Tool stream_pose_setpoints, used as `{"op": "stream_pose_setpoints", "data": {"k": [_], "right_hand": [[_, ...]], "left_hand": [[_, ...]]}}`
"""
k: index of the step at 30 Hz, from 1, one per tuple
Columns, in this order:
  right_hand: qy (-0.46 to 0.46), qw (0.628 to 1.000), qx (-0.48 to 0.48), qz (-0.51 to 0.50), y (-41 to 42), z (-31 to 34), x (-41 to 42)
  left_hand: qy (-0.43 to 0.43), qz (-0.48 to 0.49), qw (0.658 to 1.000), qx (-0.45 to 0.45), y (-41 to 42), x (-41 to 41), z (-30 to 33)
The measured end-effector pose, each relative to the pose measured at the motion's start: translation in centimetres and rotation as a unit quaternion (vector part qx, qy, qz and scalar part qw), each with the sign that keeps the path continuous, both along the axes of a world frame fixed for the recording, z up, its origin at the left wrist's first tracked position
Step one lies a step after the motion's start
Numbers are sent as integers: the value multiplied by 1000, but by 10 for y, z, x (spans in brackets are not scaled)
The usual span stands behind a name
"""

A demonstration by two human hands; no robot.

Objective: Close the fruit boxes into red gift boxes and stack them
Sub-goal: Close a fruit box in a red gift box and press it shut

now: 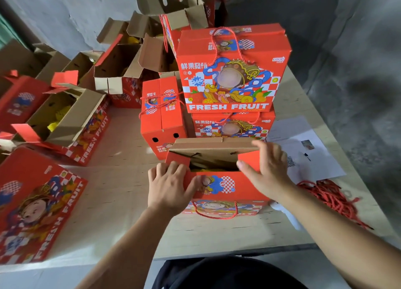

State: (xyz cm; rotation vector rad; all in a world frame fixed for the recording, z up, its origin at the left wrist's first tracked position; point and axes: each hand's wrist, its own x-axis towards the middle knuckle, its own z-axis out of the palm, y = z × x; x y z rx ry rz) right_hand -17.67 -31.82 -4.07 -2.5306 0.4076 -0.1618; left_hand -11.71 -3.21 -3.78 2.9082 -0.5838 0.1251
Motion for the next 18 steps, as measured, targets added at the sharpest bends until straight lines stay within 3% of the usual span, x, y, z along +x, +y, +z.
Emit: {"op": "stream_pose_setpoints", "data": {"k": [4,6,8,12,18], "right_hand": [[67,959,246,-121,-2,19,34],[61,934,311,-165,3,20,40],[44,931,303,-198,10,15,40],[4,955,241,-172,15,9,38],[-49,944,272,-181,16,11,34]], "left_hand": [[32,14,999,13,-3,4,0],[52,18,998,9,-2,6,0],[65,26,997,10,-3,8,1],[73,30,997,-11,-5,10,0],[52,48,992,-104,-4,10,-4]]}}
